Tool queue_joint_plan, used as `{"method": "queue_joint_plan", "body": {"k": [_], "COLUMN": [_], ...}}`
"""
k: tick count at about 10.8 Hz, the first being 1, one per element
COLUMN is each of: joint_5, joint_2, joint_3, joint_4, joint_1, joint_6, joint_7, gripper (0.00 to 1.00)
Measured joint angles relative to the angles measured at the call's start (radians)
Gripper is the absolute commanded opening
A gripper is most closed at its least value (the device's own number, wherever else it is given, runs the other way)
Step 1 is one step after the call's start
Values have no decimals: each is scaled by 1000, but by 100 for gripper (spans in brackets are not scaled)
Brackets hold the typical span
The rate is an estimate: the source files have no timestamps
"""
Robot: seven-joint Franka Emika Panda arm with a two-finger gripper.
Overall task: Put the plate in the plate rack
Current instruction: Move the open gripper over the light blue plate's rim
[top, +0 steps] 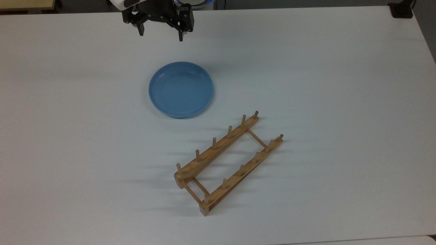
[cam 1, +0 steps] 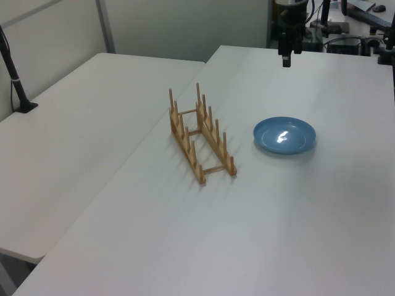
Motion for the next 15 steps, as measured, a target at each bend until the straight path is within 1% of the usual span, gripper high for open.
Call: {"method": "queue_joint_plan", "body": {"k": [2, 4, 7, 9, 13, 15], "joint_5": [22, 25, 40, 63, 71, 71], "joint_2": [0, 1, 8, 43, 144, 180], "joint_3": [-3, -5, -7, -8, -12, -29], "joint_4": [2, 2, 0, -7, -10, -10], "joint_1": [-8, -19, -64, -93, -131, -138], "joint_6": [0, 23, 47, 48, 60, 68], "joint_7": [-1, -21, -131, -213, -350, -401], "gripper": [100, 100, 100, 99, 86, 83]}}
